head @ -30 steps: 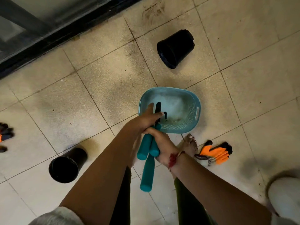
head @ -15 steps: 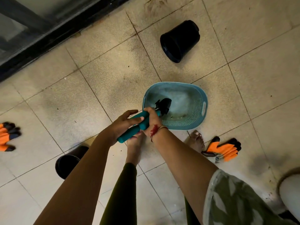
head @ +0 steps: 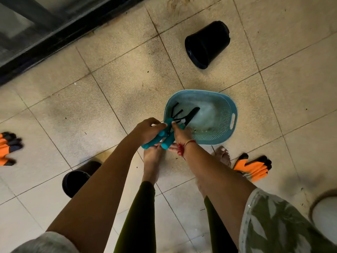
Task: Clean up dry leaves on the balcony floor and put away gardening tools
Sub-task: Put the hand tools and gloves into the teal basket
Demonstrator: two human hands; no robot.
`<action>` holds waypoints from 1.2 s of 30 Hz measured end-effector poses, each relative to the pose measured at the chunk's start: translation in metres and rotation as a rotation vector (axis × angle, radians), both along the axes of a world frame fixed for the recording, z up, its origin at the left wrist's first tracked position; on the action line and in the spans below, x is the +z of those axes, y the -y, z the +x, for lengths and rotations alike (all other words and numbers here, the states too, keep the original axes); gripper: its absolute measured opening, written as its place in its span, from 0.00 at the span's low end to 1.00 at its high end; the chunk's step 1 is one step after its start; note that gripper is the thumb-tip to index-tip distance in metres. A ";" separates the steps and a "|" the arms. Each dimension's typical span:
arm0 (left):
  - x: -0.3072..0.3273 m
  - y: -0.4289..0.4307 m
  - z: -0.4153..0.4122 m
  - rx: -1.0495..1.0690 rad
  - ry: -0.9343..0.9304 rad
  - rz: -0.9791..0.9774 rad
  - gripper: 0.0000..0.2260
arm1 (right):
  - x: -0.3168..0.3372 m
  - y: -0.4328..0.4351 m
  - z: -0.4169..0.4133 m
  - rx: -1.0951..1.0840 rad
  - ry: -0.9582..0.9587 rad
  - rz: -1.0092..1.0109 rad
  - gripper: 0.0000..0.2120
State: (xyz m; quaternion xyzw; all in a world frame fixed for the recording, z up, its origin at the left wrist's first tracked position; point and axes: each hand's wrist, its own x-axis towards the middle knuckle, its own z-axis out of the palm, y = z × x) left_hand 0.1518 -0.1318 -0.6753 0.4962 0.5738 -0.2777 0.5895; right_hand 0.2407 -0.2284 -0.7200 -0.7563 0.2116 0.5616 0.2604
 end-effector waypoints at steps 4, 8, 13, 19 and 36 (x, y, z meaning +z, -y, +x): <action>-0.004 0.000 0.006 -0.285 -0.031 0.217 0.25 | 0.010 0.004 0.008 0.449 0.152 -0.024 0.34; 0.007 0.004 0.019 -0.370 0.005 0.502 0.27 | 0.021 0.002 0.013 0.761 0.185 -0.062 0.32; 0.013 0.012 0.040 -0.742 0.019 0.594 0.25 | 0.031 0.004 0.022 1.021 0.303 -0.054 0.26; 0.007 0.007 0.050 -0.870 -0.061 0.402 0.21 | 0.020 0.013 0.032 0.969 0.213 0.082 0.24; 0.074 0.040 0.090 -0.624 0.423 0.656 0.15 | 0.077 0.087 0.083 0.039 0.571 0.089 0.17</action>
